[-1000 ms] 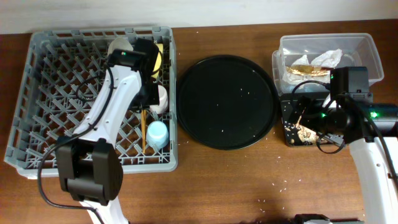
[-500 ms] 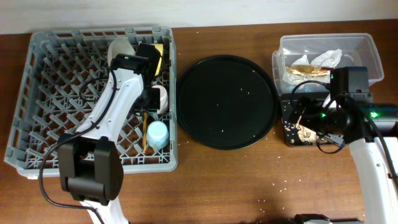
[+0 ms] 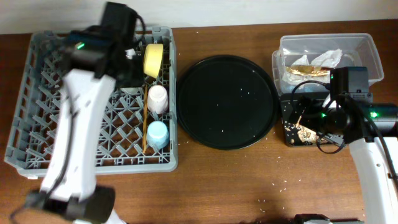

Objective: Sort waste into correct bins and load items into the dishwasher rack

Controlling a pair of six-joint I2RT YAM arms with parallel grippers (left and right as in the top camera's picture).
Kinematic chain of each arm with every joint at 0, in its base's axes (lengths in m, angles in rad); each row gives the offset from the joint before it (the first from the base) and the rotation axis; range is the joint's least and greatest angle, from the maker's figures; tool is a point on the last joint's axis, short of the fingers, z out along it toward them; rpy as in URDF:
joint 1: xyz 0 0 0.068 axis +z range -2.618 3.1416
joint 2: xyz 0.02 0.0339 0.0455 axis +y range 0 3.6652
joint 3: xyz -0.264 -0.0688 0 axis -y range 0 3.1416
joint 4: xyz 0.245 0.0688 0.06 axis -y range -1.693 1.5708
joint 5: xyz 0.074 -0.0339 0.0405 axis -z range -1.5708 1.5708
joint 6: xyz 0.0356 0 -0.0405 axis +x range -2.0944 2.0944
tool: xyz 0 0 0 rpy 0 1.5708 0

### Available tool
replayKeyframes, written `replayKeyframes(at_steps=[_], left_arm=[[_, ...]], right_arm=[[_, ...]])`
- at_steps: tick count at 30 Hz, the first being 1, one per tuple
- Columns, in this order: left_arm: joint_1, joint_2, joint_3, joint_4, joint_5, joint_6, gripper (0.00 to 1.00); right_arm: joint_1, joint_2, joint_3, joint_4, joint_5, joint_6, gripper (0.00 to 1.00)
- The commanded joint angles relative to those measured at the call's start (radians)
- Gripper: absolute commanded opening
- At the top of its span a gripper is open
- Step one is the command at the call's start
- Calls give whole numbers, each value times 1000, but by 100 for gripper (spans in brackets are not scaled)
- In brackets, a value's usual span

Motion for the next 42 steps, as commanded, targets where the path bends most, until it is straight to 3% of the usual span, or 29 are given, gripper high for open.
replayKeyframes(at_steps=[1,17,24,26,28,34,42], left_arm=[[3,-122,26,19,-89,7,100],[3,-172,26,13,-87,7,100],[3,-172,26,13,-87,7,100],[3,-172,26,13,-87,7,100],[3,-172,26,13,-87,7,100],[3,-172,26,13,-87,7,100],[3,-172,26,13,-87,7,100]], right_arm=[[-6,2,2,-1,20,8,98],[-6,-9,2,0,20,8,98],[87,-238,-85,0,38,-9,98],[133,-329,-141,26,129,-22,98],[179,-463,-233,96,232,-25,99],[187,-810,-562,428,244,-198,98],[185,-1106,-1040,1086,153,-214,98]])
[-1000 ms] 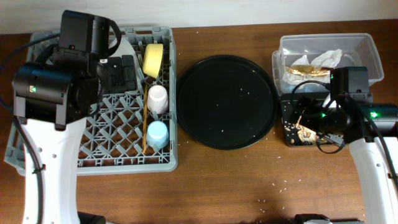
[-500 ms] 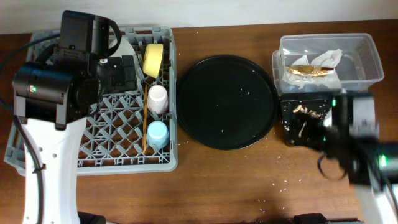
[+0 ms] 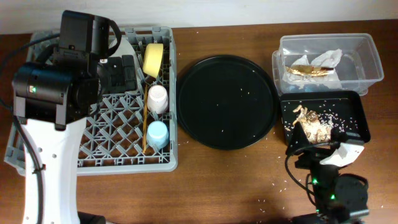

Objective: Sort waste into correct bins and load items into the dishwasher rack

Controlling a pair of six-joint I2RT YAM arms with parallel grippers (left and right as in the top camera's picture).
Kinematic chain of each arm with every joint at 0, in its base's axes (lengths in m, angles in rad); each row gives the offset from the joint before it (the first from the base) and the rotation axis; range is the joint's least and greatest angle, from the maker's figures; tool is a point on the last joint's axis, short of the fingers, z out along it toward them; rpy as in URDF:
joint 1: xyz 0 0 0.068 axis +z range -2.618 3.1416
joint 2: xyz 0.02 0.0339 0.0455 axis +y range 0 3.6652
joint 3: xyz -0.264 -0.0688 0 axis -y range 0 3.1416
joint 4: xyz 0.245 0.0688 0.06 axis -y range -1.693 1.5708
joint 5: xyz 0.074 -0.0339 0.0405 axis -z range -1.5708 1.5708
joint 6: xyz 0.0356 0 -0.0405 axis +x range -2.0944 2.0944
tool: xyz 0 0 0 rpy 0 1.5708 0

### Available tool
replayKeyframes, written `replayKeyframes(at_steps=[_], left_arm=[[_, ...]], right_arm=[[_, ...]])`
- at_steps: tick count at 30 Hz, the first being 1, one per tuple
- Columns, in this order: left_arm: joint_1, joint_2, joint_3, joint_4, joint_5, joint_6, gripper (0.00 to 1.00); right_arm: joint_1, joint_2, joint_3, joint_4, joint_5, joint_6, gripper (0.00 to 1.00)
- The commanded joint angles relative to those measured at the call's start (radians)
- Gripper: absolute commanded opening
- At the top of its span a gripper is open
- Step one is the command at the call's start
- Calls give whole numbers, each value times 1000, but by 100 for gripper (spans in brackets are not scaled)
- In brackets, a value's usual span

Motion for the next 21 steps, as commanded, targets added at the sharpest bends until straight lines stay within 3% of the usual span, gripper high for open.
replayKeyframes(at_steps=[1,8,15,21], left_arm=[[3,0,5,1,-17,5,100],[3,0,5,1,-17,5,100],[3,0,5,1,-17,5,100],[3,0,5,1,-17,5,100]], right_arm=[[5,-94,-162,132,-72,-20,99],[5,-219,-314,172,-89,-39,99],[5,-225,-413,278,-82,-38,98],[18,-225,-419,217,-89,-39,98]])
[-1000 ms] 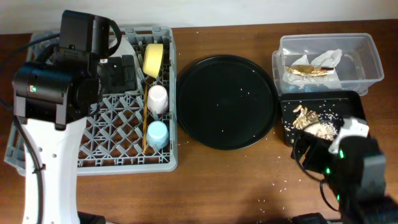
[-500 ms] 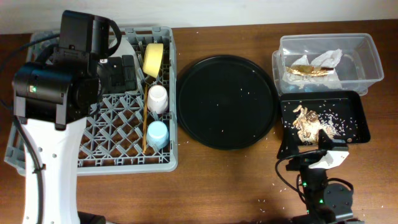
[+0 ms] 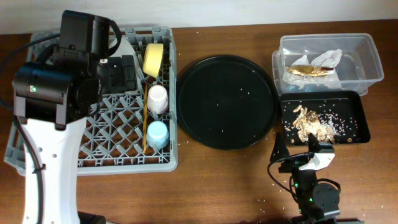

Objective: Sort waste into correct bins and load items into the dishwasher rack

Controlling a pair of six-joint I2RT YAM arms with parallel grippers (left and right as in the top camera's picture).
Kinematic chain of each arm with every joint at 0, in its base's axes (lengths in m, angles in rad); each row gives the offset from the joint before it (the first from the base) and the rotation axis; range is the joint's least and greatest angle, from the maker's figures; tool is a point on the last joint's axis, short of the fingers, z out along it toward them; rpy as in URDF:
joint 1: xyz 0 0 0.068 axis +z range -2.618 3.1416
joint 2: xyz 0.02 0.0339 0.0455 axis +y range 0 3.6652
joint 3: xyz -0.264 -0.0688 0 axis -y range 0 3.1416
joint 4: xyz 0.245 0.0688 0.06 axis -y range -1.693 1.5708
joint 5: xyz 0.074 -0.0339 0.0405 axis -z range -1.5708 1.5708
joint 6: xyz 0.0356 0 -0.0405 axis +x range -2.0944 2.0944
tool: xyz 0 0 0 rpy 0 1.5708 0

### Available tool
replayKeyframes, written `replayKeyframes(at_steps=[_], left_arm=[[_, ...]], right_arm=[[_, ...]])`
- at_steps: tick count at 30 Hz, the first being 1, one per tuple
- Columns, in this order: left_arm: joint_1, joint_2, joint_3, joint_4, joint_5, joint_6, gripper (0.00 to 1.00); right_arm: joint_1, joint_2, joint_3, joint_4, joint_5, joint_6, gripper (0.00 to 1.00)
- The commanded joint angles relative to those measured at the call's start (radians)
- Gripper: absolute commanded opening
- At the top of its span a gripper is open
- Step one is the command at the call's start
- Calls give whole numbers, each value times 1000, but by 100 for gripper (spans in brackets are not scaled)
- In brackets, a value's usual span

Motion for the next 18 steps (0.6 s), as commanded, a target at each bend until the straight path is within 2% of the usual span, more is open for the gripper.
replayKeyframes(at_steps=[1,18], left_arm=[[2,-1,5,1,-17,5,100],[3,-1,5,1,-17,5,100]], right_arm=[[9,-11,-7,-36,-24,-30,98],[8,-11,-7,-38,-73,-39,98]])
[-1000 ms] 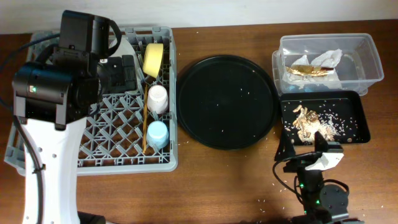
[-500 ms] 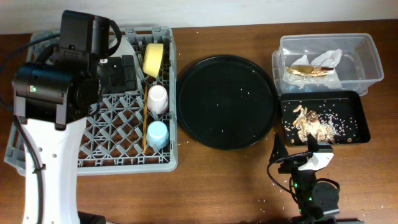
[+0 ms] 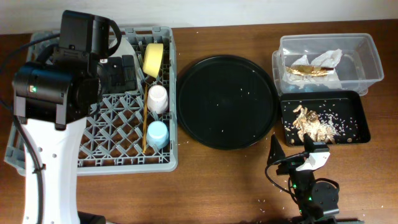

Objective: Sort waste into correct bins and load items into the dishwasher rack

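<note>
The grey dishwasher rack (image 3: 43,93) at the left holds a yellow bowl (image 3: 152,60), a white cup (image 3: 157,98), a blue cup (image 3: 157,134), a wooden stick (image 3: 145,121) and a white plate (image 3: 126,45) at its back. My left gripper (image 3: 119,70) hangs over the rack's back part; its fingers look apart with nothing in them. The black bin (image 3: 357,124) holds food scraps (image 3: 311,124). The clear bin (image 3: 367,50) holds paper and a wrapper. My right gripper (image 3: 291,149) is drawn back near the front edge, below the black bin, open and empty.
A round black tray (image 3: 227,102) with a few crumbs lies in the middle. The left arm's white link (image 3: 50,162) covers the rack's left side. Crumbs are scattered on the brown table (image 3: 217,186).
The right gripper has shifted slightly left at the table's front edge. The left arm, the rack's contents and both bins look unchanged.
At first the left gripper was low in the rack beside the yellow bowl, and the right gripper hung over the black bin. Later both arms stood drawn back, the right one below the black bin. It has since moved left along the front edge.
</note>
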Controlling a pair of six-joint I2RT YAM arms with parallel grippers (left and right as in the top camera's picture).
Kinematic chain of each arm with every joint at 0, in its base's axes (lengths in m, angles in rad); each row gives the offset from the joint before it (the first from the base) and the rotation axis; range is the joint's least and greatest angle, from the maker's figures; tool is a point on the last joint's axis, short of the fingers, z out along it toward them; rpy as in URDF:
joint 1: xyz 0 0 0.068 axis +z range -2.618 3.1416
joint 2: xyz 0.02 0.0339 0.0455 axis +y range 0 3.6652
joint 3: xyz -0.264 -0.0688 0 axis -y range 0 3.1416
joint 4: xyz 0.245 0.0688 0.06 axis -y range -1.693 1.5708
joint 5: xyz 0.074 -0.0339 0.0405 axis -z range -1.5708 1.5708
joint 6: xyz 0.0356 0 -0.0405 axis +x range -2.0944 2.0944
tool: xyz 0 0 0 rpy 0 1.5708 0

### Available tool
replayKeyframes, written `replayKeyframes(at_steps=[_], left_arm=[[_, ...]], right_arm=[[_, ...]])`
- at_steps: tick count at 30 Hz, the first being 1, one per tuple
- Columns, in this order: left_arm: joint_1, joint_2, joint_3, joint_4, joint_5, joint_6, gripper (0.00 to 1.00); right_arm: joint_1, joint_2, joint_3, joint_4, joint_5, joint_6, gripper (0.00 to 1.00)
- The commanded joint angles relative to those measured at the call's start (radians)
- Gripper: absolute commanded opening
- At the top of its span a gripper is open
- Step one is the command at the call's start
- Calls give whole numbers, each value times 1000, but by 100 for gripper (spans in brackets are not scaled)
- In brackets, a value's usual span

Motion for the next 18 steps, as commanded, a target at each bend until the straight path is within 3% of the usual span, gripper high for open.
replayKeyframes(at_steps=[1,18], left_arm=[[2,-1,5,2,-17,5,100],[3,1,3,2,-49,5,100]], right_arm=[[8,-10,-7,-5,-9,-14,98],[8,-10,-7,-5,-9,-14,99]])
